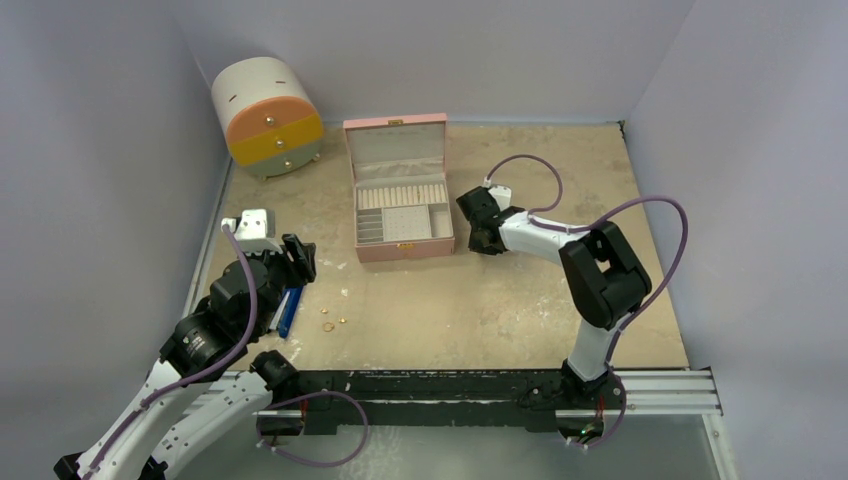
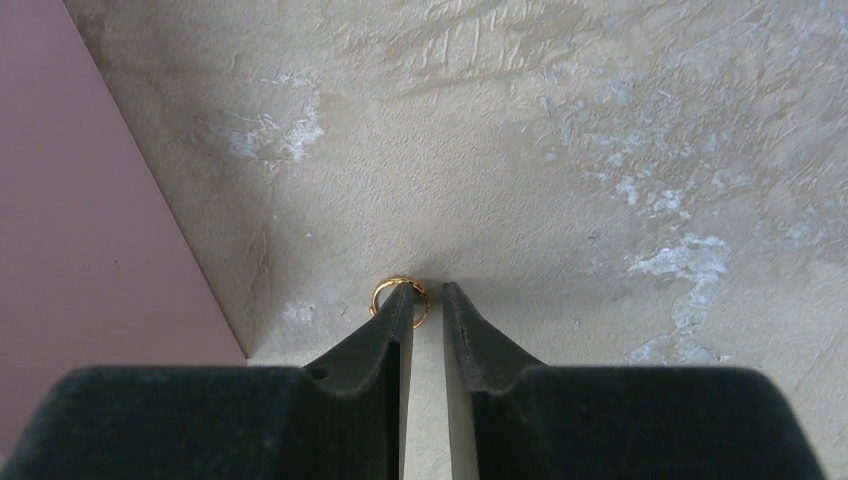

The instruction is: Organize the mixed jewelry

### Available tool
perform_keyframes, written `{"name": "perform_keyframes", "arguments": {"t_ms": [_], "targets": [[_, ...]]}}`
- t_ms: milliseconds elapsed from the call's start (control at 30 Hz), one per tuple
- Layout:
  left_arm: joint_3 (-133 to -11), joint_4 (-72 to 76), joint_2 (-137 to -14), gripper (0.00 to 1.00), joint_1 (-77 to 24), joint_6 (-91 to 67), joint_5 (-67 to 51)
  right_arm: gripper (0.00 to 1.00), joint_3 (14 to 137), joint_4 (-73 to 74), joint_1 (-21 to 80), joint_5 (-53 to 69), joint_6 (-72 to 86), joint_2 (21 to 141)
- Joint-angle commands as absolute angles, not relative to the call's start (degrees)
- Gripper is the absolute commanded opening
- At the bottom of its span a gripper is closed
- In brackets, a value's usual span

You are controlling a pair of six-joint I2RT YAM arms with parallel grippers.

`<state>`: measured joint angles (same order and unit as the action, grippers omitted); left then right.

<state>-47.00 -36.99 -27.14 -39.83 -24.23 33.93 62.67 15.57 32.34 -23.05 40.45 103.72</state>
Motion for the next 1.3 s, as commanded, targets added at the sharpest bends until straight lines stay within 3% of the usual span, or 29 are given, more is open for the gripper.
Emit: {"name": "perform_keyframes", "arguments": {"t_ms": [0,267,667,1267], "targets": [[-47.3,-35.2,-26.9,0.53,-40.0,-23.5,34.7,0.17,61.7,14.0,32.3,-25.9,38.1,104.3],[-47.6,-35.0,-26.9,0.53,-39.9,-23.6,34.3,0.0,57.9,13.4,32.8,-24.8,38.2,102.1],[-51.1,-35.1,-33.6,0.51,-40.0,-26.2,27.6,0.0,49.1,13.7,38.0,-23.1,39.4,90.8],[-47.1,-25.2,-39.9,0.58,-40.0,-34.3,8.2,0.0,51.8,19.7,52.8,-25.4,41.0,76.6]]}}
